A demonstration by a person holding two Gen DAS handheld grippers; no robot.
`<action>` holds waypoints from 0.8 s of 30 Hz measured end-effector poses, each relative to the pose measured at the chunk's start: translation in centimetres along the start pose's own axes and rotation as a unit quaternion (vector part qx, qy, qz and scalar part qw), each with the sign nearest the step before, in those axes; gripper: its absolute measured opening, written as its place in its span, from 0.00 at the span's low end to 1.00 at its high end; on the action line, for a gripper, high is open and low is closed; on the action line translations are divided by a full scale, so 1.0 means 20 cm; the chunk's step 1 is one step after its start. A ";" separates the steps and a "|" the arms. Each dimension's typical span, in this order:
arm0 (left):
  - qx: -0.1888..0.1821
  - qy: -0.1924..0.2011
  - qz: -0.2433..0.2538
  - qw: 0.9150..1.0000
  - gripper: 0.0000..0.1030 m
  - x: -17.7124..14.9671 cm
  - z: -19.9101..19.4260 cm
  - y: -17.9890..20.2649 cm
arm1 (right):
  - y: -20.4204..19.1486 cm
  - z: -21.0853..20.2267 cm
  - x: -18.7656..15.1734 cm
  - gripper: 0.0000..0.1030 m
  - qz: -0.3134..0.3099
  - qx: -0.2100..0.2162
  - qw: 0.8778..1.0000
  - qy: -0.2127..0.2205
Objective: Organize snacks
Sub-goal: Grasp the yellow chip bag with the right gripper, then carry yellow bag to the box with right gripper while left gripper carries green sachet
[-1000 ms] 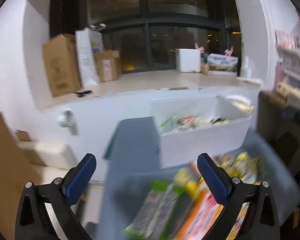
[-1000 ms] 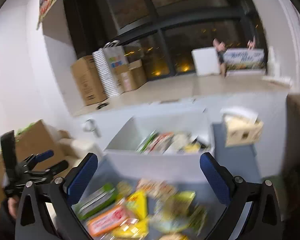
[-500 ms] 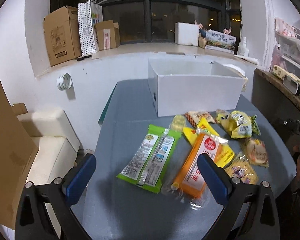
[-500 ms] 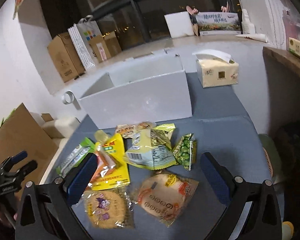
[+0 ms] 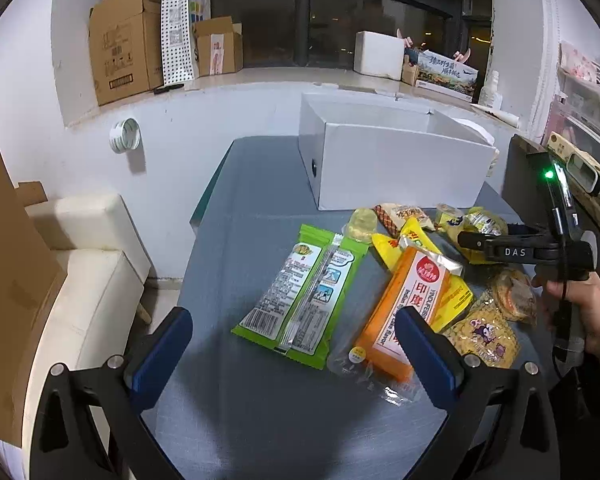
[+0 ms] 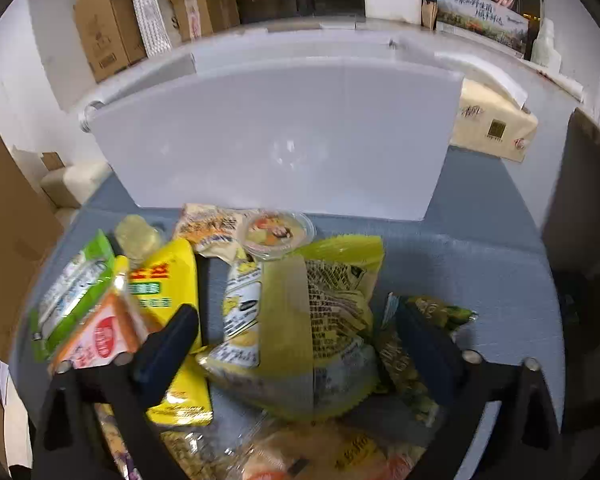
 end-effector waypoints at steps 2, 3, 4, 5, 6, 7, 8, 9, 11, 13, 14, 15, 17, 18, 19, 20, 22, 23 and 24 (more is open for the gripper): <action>0.005 -0.005 0.006 1.000 1.00 -0.01 0.01 0.00 | 0.00 0.00 -0.01 0.75 0.009 0.006 1.000 -0.003; 0.005 -0.007 0.008 1.000 1.00 -0.02 0.02 0.00 | 0.01 0.00 -0.01 0.71 0.020 0.010 1.000 -0.002; 0.006 -0.009 0.011 1.000 1.00 -0.03 0.02 0.00 | 0.02 -0.01 -0.01 0.66 0.029 0.015 0.999 -0.001; 0.005 -0.010 0.013 1.000 1.00 -0.03 0.03 0.00 | 0.03 -0.03 -0.01 0.65 0.037 0.021 0.999 0.001; 0.004 -0.010 0.014 1.000 1.00 -0.04 0.03 0.00 | 0.03 -0.04 -0.01 0.64 0.042 0.026 0.999 0.003; 0.003 -0.011 0.015 1.000 1.00 -0.04 0.03 0.00 | 0.04 -0.06 -0.01 0.64 0.043 0.029 0.999 0.007; 0.000 -0.013 0.016 1.000 1.00 -0.04 0.04 0.00 | 0.04 -0.09 0.00 0.64 0.044 0.032 0.998 0.013; -0.003 -0.014 0.017 1.000 1.00 -0.04 0.05 0.00 | 0.04 -0.12 0.01 0.63 0.045 0.037 0.998 0.022; -0.011 -0.018 0.021 1.000 1.00 -0.04 0.08 0.01 | 0.04 -0.20 0.03 0.63 0.048 0.045 0.997 0.041; -0.014 -0.023 0.029 0.999 1.00 -0.03 0.12 0.01 | 0.04 -0.29 0.08 0.63 0.059 0.056 0.995 0.063; -0.014 -0.026 0.033 0.999 1.00 -0.02 0.14 0.01 | 0.05 -0.34 0.10 0.63 0.065 0.062 0.993 0.072; -0.020 -0.033 0.038 0.999 1.00 -0.01 0.18 0.00 | 0.04 -0.39 0.11 0.63 0.072 0.069 0.992 0.082; -0.029 -0.045 0.043 0.998 1.00 0.01 0.27 -0.01 | 0.03 -0.49 0.14 0.63 0.079 0.083 0.989 0.098; -0.039 -0.051 0.043 0.997 1.00 0.01 0.29 0.00 | 0.01 -0.52 0.14 0.63 0.076 0.088 0.988 0.104; -0.056 -0.062 0.044 0.996 1.00 0.02 0.35 0.00 | 0.00 -0.56 0.15 0.63 0.071 0.090 0.987 0.111; -0.061 -0.068 0.047 0.995 1.00 0.02 0.38 0.00 | -0.02 -0.59 0.15 0.63 0.065 0.090 0.987 0.116; -0.075 -0.076 0.055 0.993 1.00 0.03 0.44 0.02 | -0.04 -0.64 0.15 0.63 0.060 0.092 0.986 0.123; -0.087 -0.082 0.059 0.991 1.00 0.03 0.47 0.03 | -0.04 -0.67 0.14 0.63 0.061 0.092 0.986 0.126; -0.098 -0.089 0.064 0.989 1.00 0.03 0.50 0.04 | -0.03 -0.68 0.12 0.63 0.062 0.093 0.986 0.127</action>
Point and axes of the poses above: each gripper's, at about its wrist camera, not at the fingertips, and z roughly the way its jaws point, y to its right, x to its top, the point moved 5 cm from there along z, roughly the way its jaws point, and after that the axes turned 15 degrees about y, right-handed, at the moved point
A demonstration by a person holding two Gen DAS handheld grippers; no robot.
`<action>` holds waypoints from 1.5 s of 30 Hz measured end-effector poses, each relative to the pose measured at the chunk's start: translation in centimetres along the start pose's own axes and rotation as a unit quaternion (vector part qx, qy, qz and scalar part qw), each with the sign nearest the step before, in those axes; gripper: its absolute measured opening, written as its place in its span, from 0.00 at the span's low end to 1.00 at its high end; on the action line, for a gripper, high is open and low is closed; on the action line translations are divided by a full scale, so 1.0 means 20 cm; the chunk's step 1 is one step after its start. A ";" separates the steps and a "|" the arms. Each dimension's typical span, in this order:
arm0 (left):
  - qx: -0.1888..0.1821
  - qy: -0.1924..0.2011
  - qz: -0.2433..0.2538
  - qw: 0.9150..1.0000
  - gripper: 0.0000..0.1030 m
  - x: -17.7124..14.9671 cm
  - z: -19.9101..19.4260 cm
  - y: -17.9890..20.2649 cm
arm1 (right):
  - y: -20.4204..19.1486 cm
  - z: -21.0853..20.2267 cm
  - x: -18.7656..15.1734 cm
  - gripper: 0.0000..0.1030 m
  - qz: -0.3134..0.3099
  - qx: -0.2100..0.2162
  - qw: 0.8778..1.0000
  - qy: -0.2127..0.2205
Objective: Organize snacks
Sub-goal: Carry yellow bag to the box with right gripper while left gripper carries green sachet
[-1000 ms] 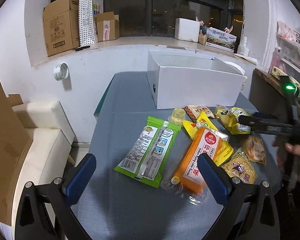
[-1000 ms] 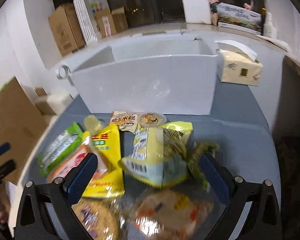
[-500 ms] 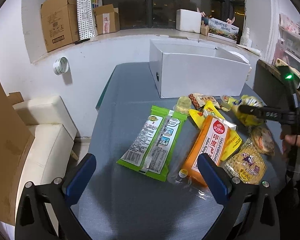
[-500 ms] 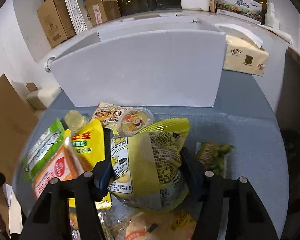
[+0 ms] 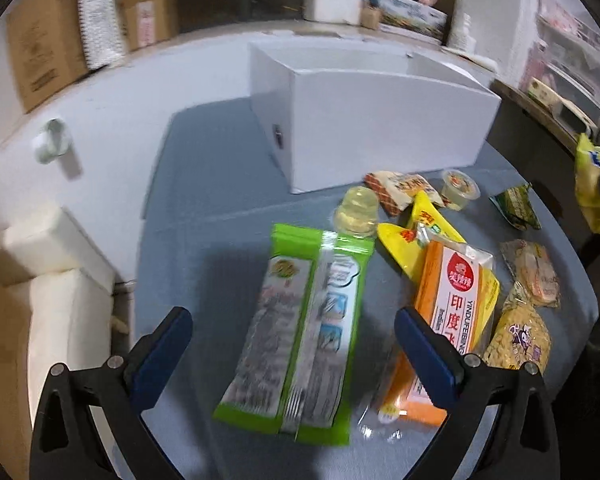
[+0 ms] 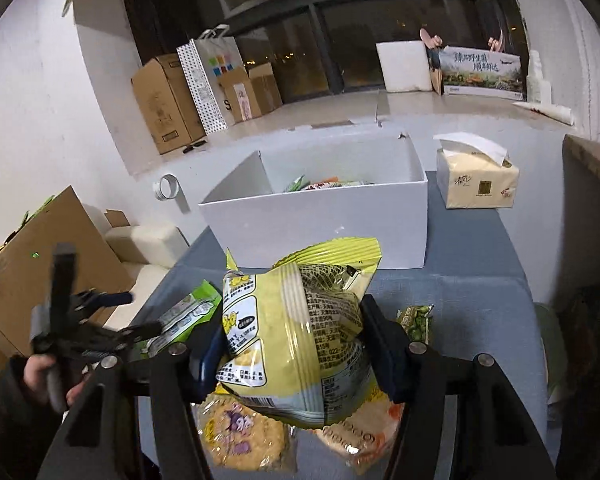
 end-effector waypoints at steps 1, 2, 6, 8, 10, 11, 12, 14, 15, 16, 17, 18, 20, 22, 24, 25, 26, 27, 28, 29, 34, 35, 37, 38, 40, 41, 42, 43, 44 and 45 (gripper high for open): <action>-0.007 -0.008 0.007 1.000 1.00 0.00 0.03 0.01 | 0.00 0.00 -0.01 0.63 0.003 0.000 1.000 0.001; -0.015 -0.016 0.016 1.000 1.00 0.00 0.06 0.02 | 0.01 -0.01 -0.01 0.63 0.006 -0.002 1.000 0.002; -0.013 -0.031 0.046 0.998 1.00 -0.02 0.15 0.04 | 0.06 -0.04 -0.04 0.64 0.017 -0.005 1.000 -0.002; -0.017 -0.035 0.056 0.998 1.00 -0.03 0.17 0.04 | 0.08 -0.04 -0.05 0.64 0.022 -0.007 1.000 -0.003; -0.013 -0.041 0.072 0.996 0.98 -0.05 0.19 0.06 | 0.08 -0.05 -0.05 0.64 0.026 -0.008 1.000 -0.004; -0.005 -0.043 0.079 0.996 0.96 -0.06 0.20 0.06 | 0.09 -0.05 -0.05 0.64 0.026 -0.009 1.000 -0.004; -0.007 -0.050 0.077 0.996 0.85 -0.08 0.21 0.06 | 0.09 -0.05 -0.06 0.64 0.024 -0.009 1.000 -0.005; -0.032 -0.044 0.059 0.997 0.69 -0.08 0.20 0.06 | 0.09 -0.05 -0.06 0.64 0.024 -0.011 1.000 -0.004; -0.022 -0.038 0.064 0.997 0.67 -0.08 0.20 0.06 | 0.09 -0.05 -0.06 0.64 0.025 -0.011 1.000 -0.005; -0.013 -0.035 0.066 0.997 0.63 -0.08 0.19 0.06 | 0.09 -0.05 -0.06 0.64 0.025 -0.011 1.000 -0.005; -0.013 -0.033 0.064 0.997 0.60 -0.09 0.18 0.06 | 0.09 -0.05 -0.06 0.64 0.026 -0.011 1.000 -0.006; -0.010 -0.029 0.060 0.998 0.59 -0.08 0.16 0.06 | 0.09 -0.05 -0.06 0.64 0.025 -0.011 1.000 -0.006; -0.008 -0.014 0.053 0.998 0.58 -0.07 0.12 0.06 | 0.09 -0.05 -0.06 0.64 0.022 -0.013 1.000 -0.005; -0.001 0.006 0.044 0.999 0.58 -0.04 0.07 0.05 | 0.09 -0.06 -0.06 0.64 0.022 -0.015 1.000 -0.002; 0.001 0.033 0.023 0.999 0.58 0.01 -0.02 0.05 | 0.10 -0.07 -0.05 0.64 0.026 -0.017 1.000 0.000; 0.005 0.049 0.008 0.999 0.58 0.04 -0.07 0.05 | 0.11 -0.07 -0.04 0.64 0.026 -0.017 1.000 0.001; 0.007 0.060 -0.001 0.998 0.58 0.07 -0.11 0.05 | 0.11 -0.07 -0.04 0.64 0.026 -0.017 1.000 0.002; 0.008 0.079 -0.012 0.997 0.58 0.12 -0.17 0.05 | 0.10 -0.07 -0.03 0.64 0.024 -0.016 1.000 0.003; 0.010 0.093 -0.018 0.995 0.58 0.17 -0.21 0.06 | 0.10 -0.06 -0.03 0.64 0.022 -0.016 1.000 0.003; 0.013 0.105 -0.022 0.994 0.58 0.22 -0.25 0.07 | 0.09 -0.05 -0.02 0.64 0.020 -0.015 1.000 0.002; 0.013 0.161 -0.033 0.986 0.58 0.52 -0.41 0.09 | 0.07 0.03 0.12 0.64 0.001 -0.012 1.000 0.009; 0.013 0.168 -0.027 0.985 0.59 0.60 -0.41 0.12 | 0.07 0.06 0.16 0.64 0.000 -0.010 1.000 0.013; 0.015 0.178 -0.016 0.984 0.59 0.74 -0.36 0.17 | 0.08 0.13 0.27 0.64 -0.005 -0.011 1.000 0.018; 0.016 0.180 -0.009 0.984 0.59 0.81 -0.33 0.18 | 0.09 0.19 0.33 0.64 -0.005 -0.014 1.000 0.021; 0.016 0.178 -0.003 0.984 0.59 0.92 -0.25 0.21 | 0.11 0.29 0.43 0.64 -0.006 -0.015 1.000 0.025; 0.018 0.175 0.004 0.984 0.59 0.98 -0.19 0.23 | 0.13 0.35 0.48 0.64 -0.008 -0.021 0.999 0.025; 0.025 0.170 0.010 0.985 0.59 1.02 -0.13 0.24 | 0.15 0.41 0.52 0.64 -0.010 -0.027 0.999 0.022; 0.031 0.166 0.014 0.986 0.59 1.06 -0.08 0.25 | 0.17 0.47 0.56 0.64 -0.013 -0.032 0.999 0.018; 0.034 0.161 0.015 0.986 0.59 1.09 -0.02 0.26 | 0.19 0.54 0.59 0.64 -0.015 -0.038 0.999 0.013; 0.038 0.158 0.014 0.987 0.59 1.12 0.03 0.26 | 0.22 0.61 0.62 0.64 -0.015 -0.041 0.999 0.005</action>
Point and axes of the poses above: each gripper's, at about its wrist camera, not at the fingertips, and z roughly the way its jaws point, y to its right, x to its top, the point moved 5 cm from there along z, roughly the way its jaws point, and after that the axes turned 15 degrees about y, right-handed, at the moved point
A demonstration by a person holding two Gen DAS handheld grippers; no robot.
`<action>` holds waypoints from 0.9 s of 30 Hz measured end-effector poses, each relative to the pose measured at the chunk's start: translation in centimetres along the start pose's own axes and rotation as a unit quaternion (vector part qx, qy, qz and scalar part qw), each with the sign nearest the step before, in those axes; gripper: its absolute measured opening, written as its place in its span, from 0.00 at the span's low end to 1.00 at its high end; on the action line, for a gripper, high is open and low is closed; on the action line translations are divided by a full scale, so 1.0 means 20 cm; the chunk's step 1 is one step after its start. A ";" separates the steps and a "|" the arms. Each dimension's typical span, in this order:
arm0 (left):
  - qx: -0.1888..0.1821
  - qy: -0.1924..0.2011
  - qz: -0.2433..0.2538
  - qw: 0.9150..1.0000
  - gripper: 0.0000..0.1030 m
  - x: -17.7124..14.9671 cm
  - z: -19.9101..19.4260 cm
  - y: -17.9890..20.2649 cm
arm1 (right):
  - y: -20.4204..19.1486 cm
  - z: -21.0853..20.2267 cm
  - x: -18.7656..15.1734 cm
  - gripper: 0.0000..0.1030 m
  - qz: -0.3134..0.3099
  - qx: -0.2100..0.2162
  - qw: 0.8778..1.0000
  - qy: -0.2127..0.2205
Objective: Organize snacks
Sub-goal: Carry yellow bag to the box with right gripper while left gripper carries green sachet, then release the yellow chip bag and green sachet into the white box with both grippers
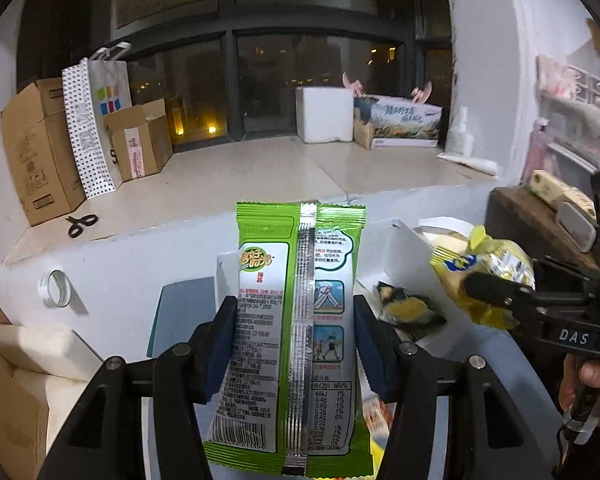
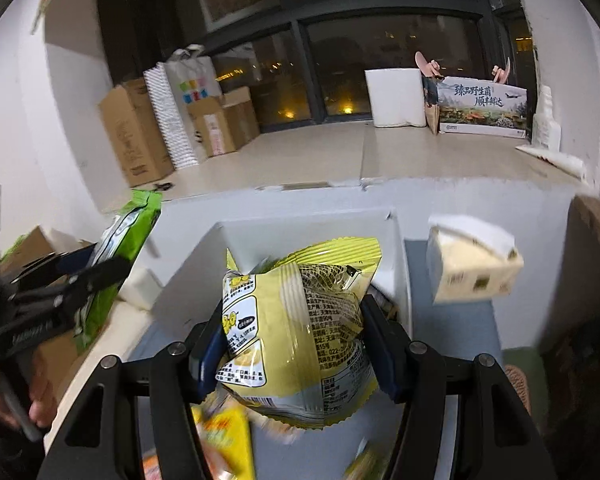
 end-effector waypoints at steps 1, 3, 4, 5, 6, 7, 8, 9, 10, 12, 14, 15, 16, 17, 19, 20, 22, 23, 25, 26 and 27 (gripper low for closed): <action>0.002 -0.003 0.000 1.000 0.59 0.00 0.04 0.01 | 0.02 0.04 0.01 0.64 -0.001 -0.003 1.000 -0.004; 0.012 -0.010 0.006 1.000 0.59 0.01 0.15 0.01 | 0.05 0.14 0.04 0.64 -0.002 -0.014 1.000 -0.015; 0.014 -0.014 0.009 1.000 0.59 0.00 0.18 0.01 | 0.07 0.18 0.05 0.64 -0.005 -0.018 1.000 -0.019; 0.013 -0.018 0.008 1.000 0.59 -0.01 0.22 0.01 | 0.08 0.22 0.05 0.64 -0.010 -0.021 0.999 -0.024; 0.012 -0.022 0.005 1.000 0.60 -0.02 0.25 0.01 | 0.08 0.25 0.06 0.64 -0.014 -0.023 0.999 -0.027; 0.010 -0.026 -0.001 1.000 0.66 -0.03 0.28 0.00 | 0.09 0.27 0.05 0.64 -0.017 -0.025 0.999 -0.030; 0.007 -0.028 -0.005 1.000 0.71 -0.03 0.29 0.00 | 0.10 0.30 0.05 0.64 -0.017 -0.027 0.999 -0.034; 0.003 -0.032 -0.011 0.999 0.81 -0.04 0.31 -0.01 | 0.11 0.32 0.05 0.66 -0.012 -0.026 0.999 -0.037; 0.003 -0.039 -0.015 0.999 0.96 -0.06 0.33 -0.02 | 0.12 0.33 0.05 0.67 -0.007 -0.025 0.999 -0.040; 0.008 -0.038 -0.022 0.999 1.00 -0.07 0.34 -0.05 | 0.14 0.36 0.03 0.92 0.010 -0.023 0.998 -0.050; 0.009 -0.042 -0.024 0.999 1.00 -0.09 0.33 -0.06 | 0.16 0.35 0.03 1.00 0.020 -0.022 0.998 -0.046; 0.010 -0.046 -0.024 0.999 1.00 -0.11 0.33 -0.07 | 0.17 0.35 0.02 1.00 0.022 -0.022 0.998 -0.046; 0.012 -0.046 -0.023 0.999 1.00 -0.11 0.33 -0.08 | 0.18 0.35 0.01 1.00 0.020 -0.024 0.998 -0.050; 0.015 -0.046 -0.021 0.999 1.00 -0.12 0.32 -0.08 | 0.18 0.34 0.01 1.00 0.018 -0.028 0.998 -0.052; 0.021 -0.047 -0.017 0.999 1.00 -0.13 0.31 -0.08 | 0.18 0.33 0.01 1.00 0.015 -0.029 0.998 -0.049; 0.022 -0.045 -0.014 0.999 1.00 -0.13 0.29 -0.08 | 0.18 0.31 0.01 1.00 0.015 -0.030 0.998 -0.043; 0.020 -0.041 -0.011 0.999 1.00 -0.13 0.26 -0.08 | 0.17 0.26 0.03 1.00 0.023 -0.020 0.999 -0.029; 0.020 -0.037 -0.006 0.999 1.00 -0.14 0.23 -0.07 | 0.17 0.24 0.04 1.00 0.025 -0.017 0.999 -0.023; 0.019 -0.033 0.001 0.999 1.00 -0.14 0.17 -0.07 | 0.14 0.17 0.06 1.00 0.019 -0.008 1.000 -0.012; 0.012 -0.031 0.003 0.999 1.00 -0.14 0.12 -0.06 | 0.13 0.12 0.07 1.00 0.013 -0.004 1.000 -0.004; 0.005 -0.029 0.003 1.000 1.00 -0.15 0.06 -0.05 | 0.11 0.07 0.07 1.00 0.010 0.002 1.000 0.003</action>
Point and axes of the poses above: each gripper's, at about its wrist camera, not at the fingertips, and z roughly the way its jaws point, y to its right, x to its top, the point moved 5 cm from there along z, roughly the way its jaws point, and after that the axes turned 15 degrees about y, right-handed, at the moved point
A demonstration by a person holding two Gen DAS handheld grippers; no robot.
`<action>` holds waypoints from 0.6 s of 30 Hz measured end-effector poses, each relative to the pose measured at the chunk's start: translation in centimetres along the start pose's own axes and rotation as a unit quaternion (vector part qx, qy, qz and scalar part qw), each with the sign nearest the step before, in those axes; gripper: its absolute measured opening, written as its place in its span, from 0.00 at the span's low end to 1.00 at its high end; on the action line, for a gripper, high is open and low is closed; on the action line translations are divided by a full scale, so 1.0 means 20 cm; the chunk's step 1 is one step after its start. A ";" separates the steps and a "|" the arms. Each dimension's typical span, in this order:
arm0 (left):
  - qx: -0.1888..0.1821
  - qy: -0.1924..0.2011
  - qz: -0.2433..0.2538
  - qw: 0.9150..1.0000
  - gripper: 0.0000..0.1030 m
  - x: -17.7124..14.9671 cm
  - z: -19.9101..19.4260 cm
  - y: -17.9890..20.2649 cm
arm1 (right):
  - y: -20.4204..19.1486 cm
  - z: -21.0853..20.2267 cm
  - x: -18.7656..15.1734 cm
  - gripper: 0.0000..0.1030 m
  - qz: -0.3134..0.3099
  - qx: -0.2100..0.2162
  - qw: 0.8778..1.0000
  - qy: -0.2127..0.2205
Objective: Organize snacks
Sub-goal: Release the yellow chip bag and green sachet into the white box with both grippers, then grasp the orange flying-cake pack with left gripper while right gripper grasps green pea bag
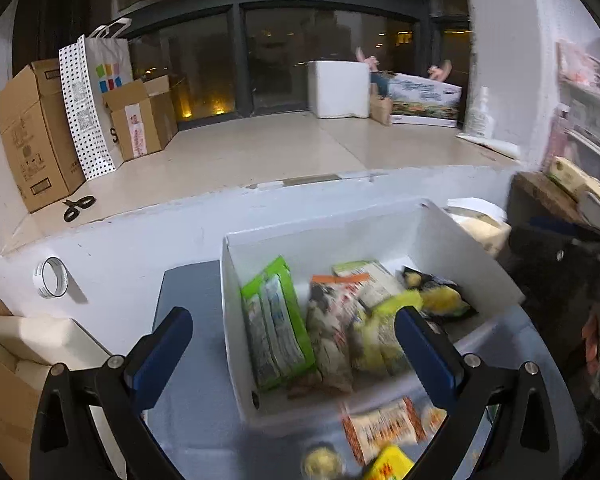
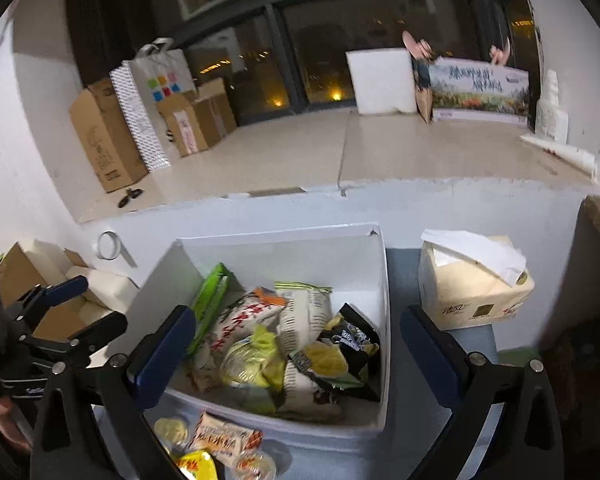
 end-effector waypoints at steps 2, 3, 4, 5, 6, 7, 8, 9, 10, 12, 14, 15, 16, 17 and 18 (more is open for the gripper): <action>-0.011 0.007 0.002 1.000 1.00 -0.01 -0.10 0.01 | -0.03 -0.12 0.00 1.00 -0.001 0.017 1.000 0.014; -0.018 0.013 0.005 1.000 1.00 -0.03 -0.18 0.02 | -0.05 -0.16 0.00 1.00 -0.004 0.020 1.000 0.019; -0.018 0.015 0.005 1.000 1.00 -0.05 -0.23 0.02 | -0.07 -0.23 -0.01 1.00 -0.010 0.021 0.999 0.030; -0.023 0.018 0.006 1.000 1.00 -0.07 -0.30 0.03 | -0.08 -0.28 -0.02 1.00 -0.015 0.022 0.999 0.036; -0.029 0.020 0.008 0.999 1.00 -0.08 -0.35 0.04 | -0.09 -0.35 -0.04 1.00 -0.017 0.024 0.999 0.040; -0.033 0.024 0.007 0.999 1.00 -0.11 -0.42 0.04 | -0.10 -0.41 -0.07 1.00 -0.017 0.030 0.999 0.042; -0.036 0.028 0.004 0.999 1.00 -0.14 -0.48 0.04 | -0.11 -0.47 -0.11 1.00 -0.016 0.035 0.998 0.045; -0.043 0.028 0.001 0.999 1.00 -0.18 -0.54 0.04 | -0.12 -0.55 -0.16 1.00 -0.014 0.036 0.998 0.047; -0.048 0.026 -0.001 0.999 1.00 -0.21 -0.59 0.04 | -0.12 -0.59 -0.20 1.00 -0.014 0.037 0.998 0.047; -0.050 0.020 -0.012 0.998 1.00 -0.30 -0.67 0.04 | -0.12 -0.69 -0.30 1.00 -0.014 0.032 0.998 0.045; -0.064 0.009 -0.029 0.997 1.00 -0.41 -0.75 0.05 | -0.11 -0.77 -0.42 1.00 -0.013 0.025 0.999 0.038; -0.070 0.006 -0.038 0.997 1.00 -0.46 -0.79 0.06 | -0.10 -0.81 -0.49 1.00 -0.015 0.016 0.999 0.033; -0.074 0.003 -0.043 0.996 1.00 -0.50 -0.81 0.06 | -0.08 -0.83 -0.55 1.00 -0.010 0.007 1.000 0.028; -0.076 -0.001 -0.044 0.996 1.00 -0.55 -0.84 0.08 | -0.07 -0.85 -0.61 1.00 -0.004 0.004 1.000 0.022; -0.076 -0.004 -0.040 0.996 1.00 -0.59 -0.87 0.09 | -0.06 -0.86 -0.69 1.00 -0.002 0.004 1.000 0.013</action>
Point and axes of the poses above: each gripper's, at about its wrist camera, not at the fingertips, and z roughly the way its jaws point, y to its right, x to its top, the point moved 5 cm from there along z, roughly the way its jaws point, and after that the axes turned 15 degrees about y, right-handed, at the moved point
